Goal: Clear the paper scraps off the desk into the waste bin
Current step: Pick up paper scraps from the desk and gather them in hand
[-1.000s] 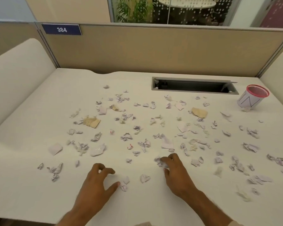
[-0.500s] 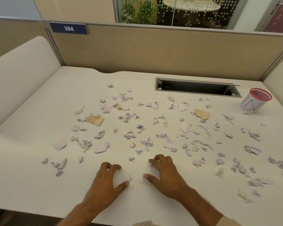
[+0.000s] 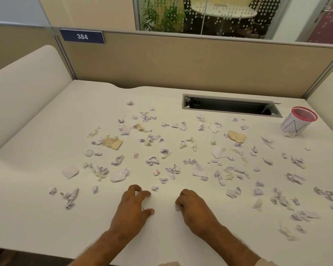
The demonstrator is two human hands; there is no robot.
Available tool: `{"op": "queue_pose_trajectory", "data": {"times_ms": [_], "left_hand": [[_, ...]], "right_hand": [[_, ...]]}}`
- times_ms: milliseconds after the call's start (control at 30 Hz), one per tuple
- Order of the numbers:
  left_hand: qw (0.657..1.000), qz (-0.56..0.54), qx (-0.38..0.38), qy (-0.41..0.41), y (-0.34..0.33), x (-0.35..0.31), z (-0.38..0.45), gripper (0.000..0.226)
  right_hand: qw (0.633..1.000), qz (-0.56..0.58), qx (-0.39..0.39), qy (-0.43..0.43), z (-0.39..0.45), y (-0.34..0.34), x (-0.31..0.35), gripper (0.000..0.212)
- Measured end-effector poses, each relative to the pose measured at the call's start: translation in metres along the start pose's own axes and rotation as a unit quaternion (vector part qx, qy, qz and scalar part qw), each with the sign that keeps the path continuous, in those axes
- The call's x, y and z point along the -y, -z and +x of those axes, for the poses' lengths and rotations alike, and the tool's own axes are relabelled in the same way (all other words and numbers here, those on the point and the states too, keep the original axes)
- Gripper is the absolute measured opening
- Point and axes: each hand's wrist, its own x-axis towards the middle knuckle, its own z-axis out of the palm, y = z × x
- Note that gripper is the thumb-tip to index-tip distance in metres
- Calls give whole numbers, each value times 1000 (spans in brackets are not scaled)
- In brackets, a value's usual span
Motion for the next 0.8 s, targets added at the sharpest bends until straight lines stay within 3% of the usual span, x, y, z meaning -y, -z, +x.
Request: {"op": "queue_pose_trajectory", "data": {"times_ms": [133,433,567,800], "left_hand": [[999,-11,-13,-27,9,1,11,17],[996,-45,-45,-55,16,-18,52,26],[999,-13,22,-46,11,-31,72,48],[999,-3,26,-40,9,-32,85,10]], "right_hand": [[999,6,-7,-40,7,8,-5,20],[982,93,-109,-124,14,35,-17,15],[980,97,-99,-143,17,37,-19,15],[961,164,-132,-179,18,41,-22,19]]}}
